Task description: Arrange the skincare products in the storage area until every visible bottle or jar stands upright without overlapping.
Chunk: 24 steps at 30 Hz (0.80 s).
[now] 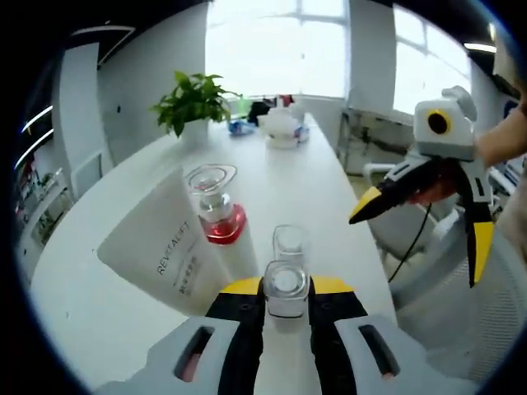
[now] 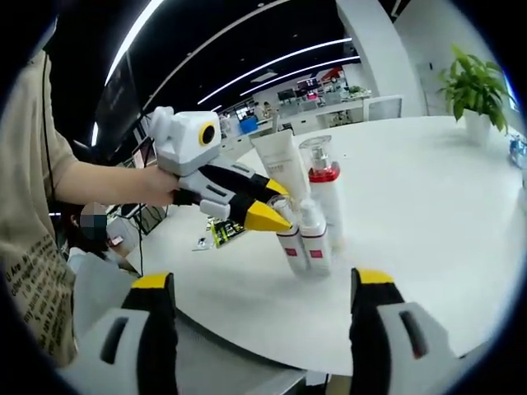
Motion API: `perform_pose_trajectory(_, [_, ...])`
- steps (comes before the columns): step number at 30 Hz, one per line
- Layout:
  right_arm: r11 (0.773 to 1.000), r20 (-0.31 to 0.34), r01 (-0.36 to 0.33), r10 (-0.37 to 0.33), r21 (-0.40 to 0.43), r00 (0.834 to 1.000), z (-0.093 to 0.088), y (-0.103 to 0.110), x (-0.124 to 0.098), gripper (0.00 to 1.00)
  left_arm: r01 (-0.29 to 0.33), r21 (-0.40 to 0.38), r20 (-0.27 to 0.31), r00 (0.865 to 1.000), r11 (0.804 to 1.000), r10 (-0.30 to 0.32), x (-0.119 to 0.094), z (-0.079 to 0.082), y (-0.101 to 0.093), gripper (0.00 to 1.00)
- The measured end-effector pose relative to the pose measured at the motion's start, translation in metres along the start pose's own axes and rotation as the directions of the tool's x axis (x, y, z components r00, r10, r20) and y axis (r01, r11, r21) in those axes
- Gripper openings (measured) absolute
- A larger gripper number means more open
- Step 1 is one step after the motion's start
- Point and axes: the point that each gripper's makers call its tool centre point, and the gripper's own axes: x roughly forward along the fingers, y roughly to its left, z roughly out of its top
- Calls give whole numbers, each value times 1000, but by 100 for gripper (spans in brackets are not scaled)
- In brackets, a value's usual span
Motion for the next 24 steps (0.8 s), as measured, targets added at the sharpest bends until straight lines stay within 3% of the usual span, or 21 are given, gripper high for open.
perform_pose_trajectory(14, [1000, 4, 5, -5, -4, 1000, 2, 1, -2, 88, 8, -9, -18, 1000, 1000, -8, -2, -2, -5, 34])
perform_pose_trajectory(24, [1000, 7, -5, 6, -27, 1000, 10, 6, 1, 89, 20, -8, -40, 999, 1000, -21, -22, -7, -19, 48])
